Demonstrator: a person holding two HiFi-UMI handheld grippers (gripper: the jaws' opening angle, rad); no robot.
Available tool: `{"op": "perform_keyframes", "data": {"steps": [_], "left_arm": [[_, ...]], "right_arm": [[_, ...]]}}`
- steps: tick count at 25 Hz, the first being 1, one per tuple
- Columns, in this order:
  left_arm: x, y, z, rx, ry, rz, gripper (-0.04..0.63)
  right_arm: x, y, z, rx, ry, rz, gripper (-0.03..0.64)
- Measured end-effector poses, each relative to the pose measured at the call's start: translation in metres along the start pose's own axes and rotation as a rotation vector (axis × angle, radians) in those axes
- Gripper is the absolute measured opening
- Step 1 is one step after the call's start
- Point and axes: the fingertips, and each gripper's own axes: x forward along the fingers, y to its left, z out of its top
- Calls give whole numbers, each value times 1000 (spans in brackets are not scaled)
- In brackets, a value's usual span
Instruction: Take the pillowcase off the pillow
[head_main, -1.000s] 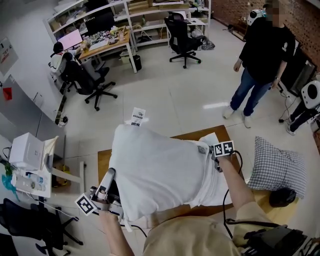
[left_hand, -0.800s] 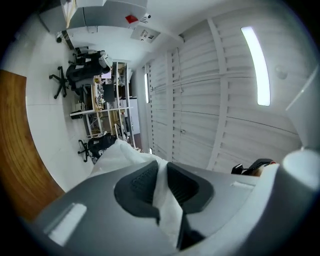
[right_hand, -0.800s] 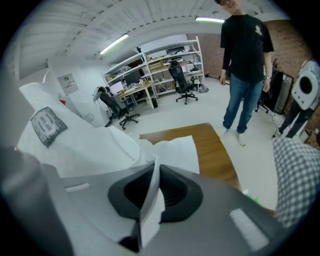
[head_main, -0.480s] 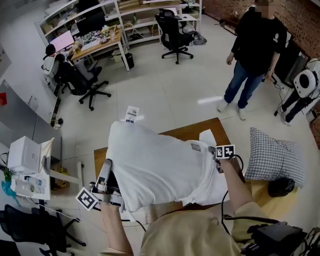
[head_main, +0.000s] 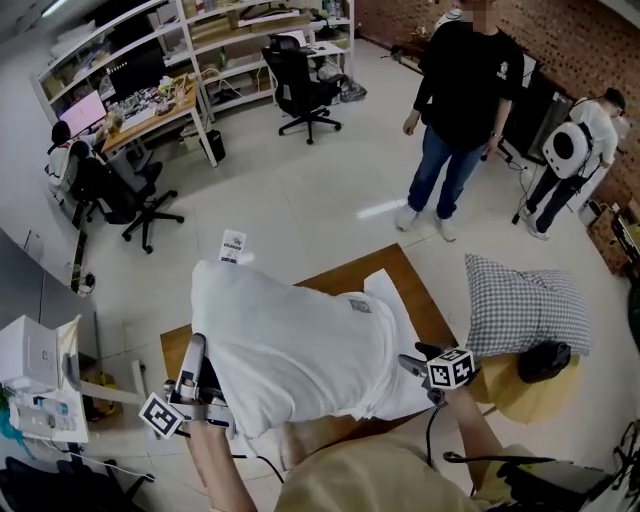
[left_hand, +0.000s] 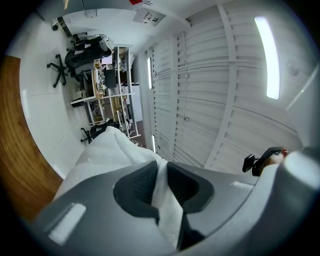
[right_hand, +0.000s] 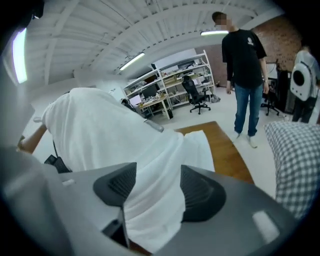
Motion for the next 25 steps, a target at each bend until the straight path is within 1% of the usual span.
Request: {"op": "perform_keyframes", "data": {"steps": [2, 4, 6, 8, 10, 12, 13, 15, 17, 19, 20, 21, 23, 25], "left_arm": [[3, 0, -3, -3, 15, -10, 61], [7, -3, -3, -2, 31, -19, 61], [3, -8, 3, -8, 45, -31, 61], [-3, -11, 13, -13, 61, -42, 61], [3, -15, 24, -15, 76, -47, 61], [16, -20, 34, -15, 89, -45, 61], [21, -23, 36, -13, 97, -41, 61], [23, -29, 32, 4, 119, -25, 61], [16, -39, 18, 51, 155, -10, 61], [19, -47, 7, 107, 195, 6, 61], [27, -46, 4, 129, 214, 19, 61], [38, -40, 2, 146, 233, 37, 61], [56, -18, 1, 160, 261, 83, 61], [59, 2, 9, 131, 264, 118, 61]], "right_arm": [[-2, 20, -28, 17, 30, 31, 284], [4, 37, -52, 40, 61, 53, 313], [20, 54, -72, 94, 63, 60, 313], [42, 69, -83, 146, 31, 59, 311], [61, 77, -76, 125, 14, 52, 306], [71, 81, -63, 81, 29, 29, 277], [73, 81, -59, 61, 46, 3, 251], [66, 80, -62, 28, 80, -61, 168], [53, 74, -81, 16, 82, -91, 97], [39, 55, -96, 14, 59, -89, 57], [29, 44, -95, 31, 50, -92, 34], [19, 31, -91, 56, 44, -92, 17], [13, 10, -81, 97, 41, -88, 14], [25, 3, -79, 71, 57, -101, 10]]}}
